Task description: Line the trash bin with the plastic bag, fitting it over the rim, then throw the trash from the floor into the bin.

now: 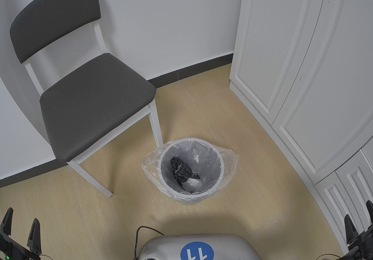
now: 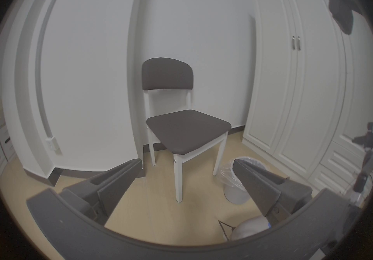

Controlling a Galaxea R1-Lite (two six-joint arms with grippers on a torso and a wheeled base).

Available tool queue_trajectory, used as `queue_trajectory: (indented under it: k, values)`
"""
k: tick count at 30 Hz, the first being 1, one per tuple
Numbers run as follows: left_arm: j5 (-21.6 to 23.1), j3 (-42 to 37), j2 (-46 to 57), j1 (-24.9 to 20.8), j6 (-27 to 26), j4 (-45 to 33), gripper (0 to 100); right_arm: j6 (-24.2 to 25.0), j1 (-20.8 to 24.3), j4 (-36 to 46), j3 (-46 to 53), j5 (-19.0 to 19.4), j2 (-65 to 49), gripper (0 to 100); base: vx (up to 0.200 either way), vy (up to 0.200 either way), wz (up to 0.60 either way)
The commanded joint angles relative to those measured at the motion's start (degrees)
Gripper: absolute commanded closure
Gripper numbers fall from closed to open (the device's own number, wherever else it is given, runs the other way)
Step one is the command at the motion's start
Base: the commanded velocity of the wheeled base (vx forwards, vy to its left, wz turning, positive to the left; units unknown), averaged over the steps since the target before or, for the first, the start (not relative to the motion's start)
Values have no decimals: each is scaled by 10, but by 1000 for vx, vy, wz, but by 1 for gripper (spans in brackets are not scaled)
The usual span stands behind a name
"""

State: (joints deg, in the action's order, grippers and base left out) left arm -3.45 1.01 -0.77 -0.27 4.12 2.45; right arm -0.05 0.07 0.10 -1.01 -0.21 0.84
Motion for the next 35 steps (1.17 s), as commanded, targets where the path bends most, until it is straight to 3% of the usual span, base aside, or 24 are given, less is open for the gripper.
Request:
queue_trajectory:
  k: [1, 4, 35]
  values:
    - [30, -10, 8, -1, -27, -21, 0, -1, 0, 0, 9, 1, -8, 0, 0, 0, 0]
    - [42, -8, 8, -1, -47, -31, 0, 0, 0, 0, 9, 1, -8, 0, 0, 0, 0]
    - [42, -10, 8, -1, -44, -28, 0, 11, 1, -1, 10, -1, -8, 0, 0, 0, 0]
